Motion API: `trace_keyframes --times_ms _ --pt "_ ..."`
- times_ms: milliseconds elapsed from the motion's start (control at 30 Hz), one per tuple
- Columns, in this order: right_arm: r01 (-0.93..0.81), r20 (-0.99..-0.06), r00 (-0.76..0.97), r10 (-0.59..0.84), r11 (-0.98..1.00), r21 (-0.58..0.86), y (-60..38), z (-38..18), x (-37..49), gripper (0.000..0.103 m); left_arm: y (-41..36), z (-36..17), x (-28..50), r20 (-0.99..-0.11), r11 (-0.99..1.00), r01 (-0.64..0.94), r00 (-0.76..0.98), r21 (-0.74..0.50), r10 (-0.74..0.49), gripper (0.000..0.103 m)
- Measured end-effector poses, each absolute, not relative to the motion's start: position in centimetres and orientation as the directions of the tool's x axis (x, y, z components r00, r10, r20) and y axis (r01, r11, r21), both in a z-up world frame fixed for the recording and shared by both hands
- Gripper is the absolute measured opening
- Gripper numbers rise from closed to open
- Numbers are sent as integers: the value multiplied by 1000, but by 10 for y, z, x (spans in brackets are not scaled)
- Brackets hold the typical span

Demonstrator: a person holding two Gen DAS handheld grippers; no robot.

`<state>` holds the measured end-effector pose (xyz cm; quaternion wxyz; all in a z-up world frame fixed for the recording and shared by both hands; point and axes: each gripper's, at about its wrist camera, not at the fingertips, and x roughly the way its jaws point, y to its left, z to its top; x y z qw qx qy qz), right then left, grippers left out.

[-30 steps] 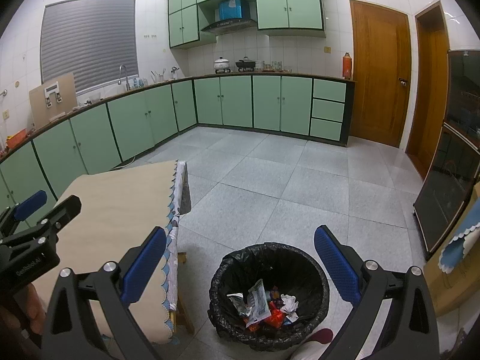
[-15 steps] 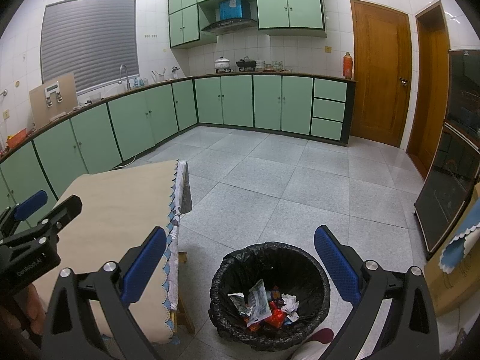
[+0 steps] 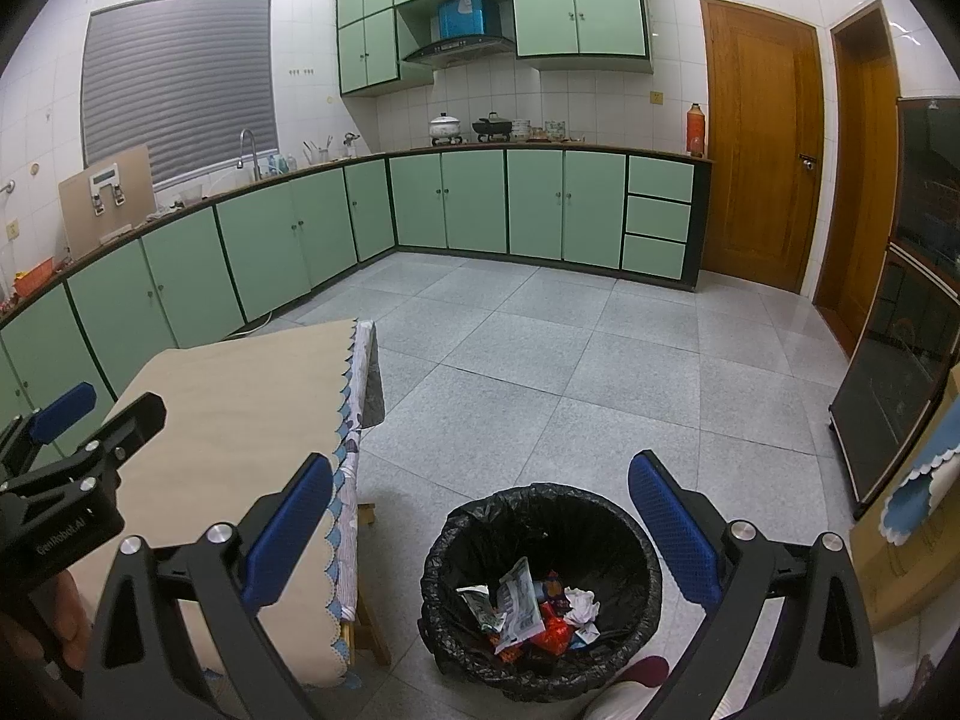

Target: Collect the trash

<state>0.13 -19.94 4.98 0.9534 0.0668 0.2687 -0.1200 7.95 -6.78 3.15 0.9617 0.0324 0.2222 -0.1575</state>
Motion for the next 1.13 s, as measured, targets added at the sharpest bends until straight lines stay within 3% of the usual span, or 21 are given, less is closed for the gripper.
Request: trace_keyframes --times_ms 1133 --pt "262 -531 826 -190 963 63 -201 49 4 97 -70 28 81 -442 949 316 851 0 -284 91"
